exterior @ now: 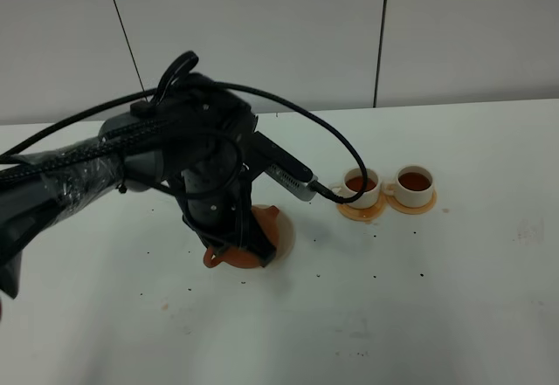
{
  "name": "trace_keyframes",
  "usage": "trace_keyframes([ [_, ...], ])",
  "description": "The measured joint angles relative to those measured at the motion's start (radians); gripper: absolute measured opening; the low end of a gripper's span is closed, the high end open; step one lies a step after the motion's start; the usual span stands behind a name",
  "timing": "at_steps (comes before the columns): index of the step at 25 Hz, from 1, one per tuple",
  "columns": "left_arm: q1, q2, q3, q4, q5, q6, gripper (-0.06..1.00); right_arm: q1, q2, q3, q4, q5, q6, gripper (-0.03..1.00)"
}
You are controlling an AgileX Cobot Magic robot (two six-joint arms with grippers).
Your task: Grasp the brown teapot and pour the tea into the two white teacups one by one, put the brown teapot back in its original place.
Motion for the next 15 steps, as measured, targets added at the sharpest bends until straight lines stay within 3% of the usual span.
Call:
trace_keyframes([
  [7,0.010,-0.088,0.219,0.031,-0.251,-0.150,0.17,0.000,0.000,0.000,0.000,0.000,0.000,0.24],
  [15,0.010,-0.159,0.275,0.081,-0.311,-0.241,0.17,0.000,0.000,0.000,0.000,0.000,0.000,0.24],
])
